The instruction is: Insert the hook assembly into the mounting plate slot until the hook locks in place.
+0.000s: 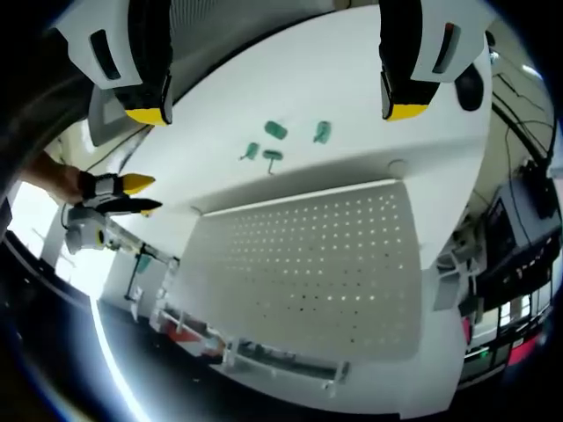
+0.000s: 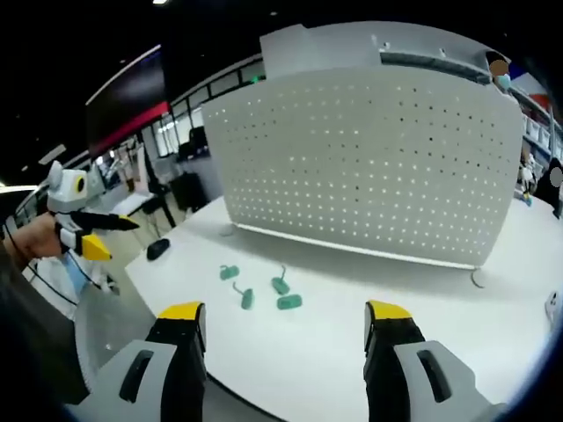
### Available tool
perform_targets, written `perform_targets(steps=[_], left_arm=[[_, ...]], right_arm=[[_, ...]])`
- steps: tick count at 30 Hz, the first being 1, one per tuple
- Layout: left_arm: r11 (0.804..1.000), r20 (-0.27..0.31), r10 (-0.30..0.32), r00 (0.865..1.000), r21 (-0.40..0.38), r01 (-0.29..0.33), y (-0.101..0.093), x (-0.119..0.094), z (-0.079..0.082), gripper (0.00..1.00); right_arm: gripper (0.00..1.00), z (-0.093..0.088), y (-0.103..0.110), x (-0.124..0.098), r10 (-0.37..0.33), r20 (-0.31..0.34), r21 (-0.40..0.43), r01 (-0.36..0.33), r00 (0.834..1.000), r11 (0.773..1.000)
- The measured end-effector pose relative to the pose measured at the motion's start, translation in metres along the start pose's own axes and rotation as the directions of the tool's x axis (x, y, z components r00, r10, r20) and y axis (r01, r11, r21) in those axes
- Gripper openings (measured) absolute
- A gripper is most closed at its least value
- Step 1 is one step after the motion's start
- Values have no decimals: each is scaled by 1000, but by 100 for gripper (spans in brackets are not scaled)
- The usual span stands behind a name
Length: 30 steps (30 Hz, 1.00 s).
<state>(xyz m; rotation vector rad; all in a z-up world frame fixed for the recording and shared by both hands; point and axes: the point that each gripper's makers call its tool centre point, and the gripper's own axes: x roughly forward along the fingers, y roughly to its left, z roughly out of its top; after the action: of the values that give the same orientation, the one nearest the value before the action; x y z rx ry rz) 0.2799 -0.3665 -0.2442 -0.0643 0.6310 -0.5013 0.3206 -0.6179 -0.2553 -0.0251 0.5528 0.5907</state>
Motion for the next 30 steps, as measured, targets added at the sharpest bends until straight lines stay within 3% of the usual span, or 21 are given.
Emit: perform_targets(steps=[5,8,15,18,21,24,30], left_arm=[[1000,-33,4,999,30,-3,-1,2,-6,100],[1000,-44,-9,999,25,10,-4,4,-9,100],[999,-56,-27,998,26,29,-9,7,-12,100],[999,-50,-36,998,30,37,-11,8,-10,100],[998,-53,-56,997,38,58,-18,11,-12,100],[997,-64,-68,996,41,70,-24,13,-17,100],[995,-89,-75,993,55,81,-24,12,-22,100]], right_arm=[[72,-1,0,1,6,-10,2,-6,1000,1000],[65,0,0,1,-7,-7,-12,7,1000,1000],[54,0,23,19,72,-39,-33,-74,997,997],[49,-2,40,35,129,-46,-37,-130,991,991],[43,-4,61,48,224,-49,53,-222,973,974],[34,-11,70,63,238,-89,-26,-241,967,970],[28,-23,87,89,263,-167,-57,-276,950,959]])
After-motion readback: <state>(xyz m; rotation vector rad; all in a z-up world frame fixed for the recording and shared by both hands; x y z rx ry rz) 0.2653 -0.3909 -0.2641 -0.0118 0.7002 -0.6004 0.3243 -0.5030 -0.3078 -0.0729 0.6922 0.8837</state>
